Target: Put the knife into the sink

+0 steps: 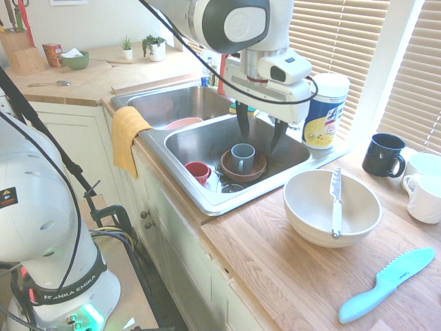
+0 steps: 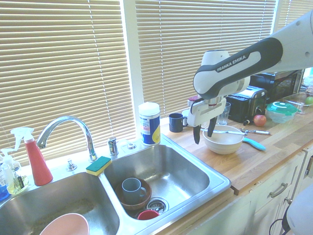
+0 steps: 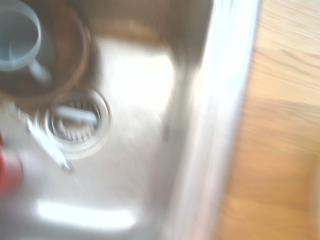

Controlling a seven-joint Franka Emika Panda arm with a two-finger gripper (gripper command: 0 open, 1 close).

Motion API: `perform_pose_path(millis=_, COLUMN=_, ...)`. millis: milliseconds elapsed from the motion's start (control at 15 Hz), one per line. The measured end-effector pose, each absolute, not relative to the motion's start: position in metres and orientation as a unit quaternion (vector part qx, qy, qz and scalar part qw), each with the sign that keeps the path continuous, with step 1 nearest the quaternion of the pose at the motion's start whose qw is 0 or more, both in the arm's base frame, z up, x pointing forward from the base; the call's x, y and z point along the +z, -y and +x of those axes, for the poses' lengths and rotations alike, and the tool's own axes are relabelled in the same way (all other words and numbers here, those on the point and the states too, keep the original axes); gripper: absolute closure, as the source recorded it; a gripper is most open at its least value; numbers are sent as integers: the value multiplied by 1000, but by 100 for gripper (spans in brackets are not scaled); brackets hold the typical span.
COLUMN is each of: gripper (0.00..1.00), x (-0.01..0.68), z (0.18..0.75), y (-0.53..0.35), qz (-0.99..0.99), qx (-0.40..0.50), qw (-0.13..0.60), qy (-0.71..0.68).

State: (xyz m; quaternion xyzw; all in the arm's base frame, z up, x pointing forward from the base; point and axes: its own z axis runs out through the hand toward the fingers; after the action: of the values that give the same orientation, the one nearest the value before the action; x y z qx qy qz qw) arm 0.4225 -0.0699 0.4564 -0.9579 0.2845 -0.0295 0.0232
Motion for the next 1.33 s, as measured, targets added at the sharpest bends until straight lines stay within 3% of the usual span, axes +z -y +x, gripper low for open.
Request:
perform_pose_path(millis=333, gripper=0, x=478, z=412, y=172, qz=-985, qx=27, qw=25, qy=-170)
perform_pose_path(millis=1000, gripper=0, x=411, z=457, y=248, qz=-980, qx=59, qw=-16, qy=-189)
perform_pose_path(millis=1067, gripper=100, x=405, z=459, y=250, qz=-980, qx=62, qw=-17, qy=-189)
perform_pose_path(millis=1333, gripper=100, x=400, z=464, y=251, qz=-980, qx=66, qw=-18, qy=-189)
